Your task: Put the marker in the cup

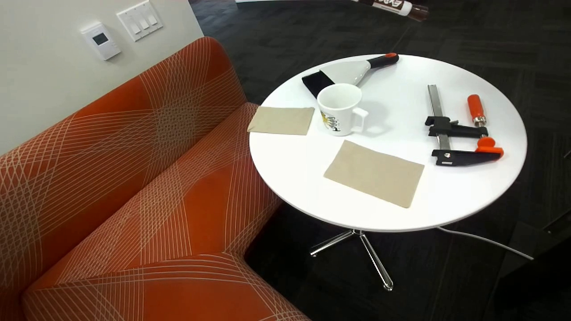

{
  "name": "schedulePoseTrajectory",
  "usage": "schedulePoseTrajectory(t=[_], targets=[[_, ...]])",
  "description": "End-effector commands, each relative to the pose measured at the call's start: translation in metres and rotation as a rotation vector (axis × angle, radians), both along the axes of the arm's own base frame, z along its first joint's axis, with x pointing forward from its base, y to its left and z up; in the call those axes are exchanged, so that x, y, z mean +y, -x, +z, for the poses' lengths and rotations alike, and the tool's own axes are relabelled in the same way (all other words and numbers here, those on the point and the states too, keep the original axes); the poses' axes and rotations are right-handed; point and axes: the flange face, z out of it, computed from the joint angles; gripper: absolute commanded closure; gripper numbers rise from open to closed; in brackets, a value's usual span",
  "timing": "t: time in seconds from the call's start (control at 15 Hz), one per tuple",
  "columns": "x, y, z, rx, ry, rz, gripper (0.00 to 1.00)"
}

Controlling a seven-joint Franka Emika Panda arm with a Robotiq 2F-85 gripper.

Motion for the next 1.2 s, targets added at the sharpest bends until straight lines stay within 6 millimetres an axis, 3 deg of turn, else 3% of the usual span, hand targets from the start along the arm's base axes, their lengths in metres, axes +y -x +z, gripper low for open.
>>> schedulePoseTrajectory(t=[0.0, 0.07, 0.13, 0.67, 1.13], targets=[[0.001, 0.0, 0.001, 0.001, 0.0, 0.0, 0.8], [0.002, 0.0, 0.001, 0.002, 0.0, 0.0, 0.8], [0.002, -0.004, 0.0, -0.021, -0.001, 0.017, 0.95], [-0.007, -0.046, -0.018, -0.269, -0.17, 0.174, 0.95], [-0.04, -0.06, -0.082, -0.463, -0.249, 0.307, 0.95]])
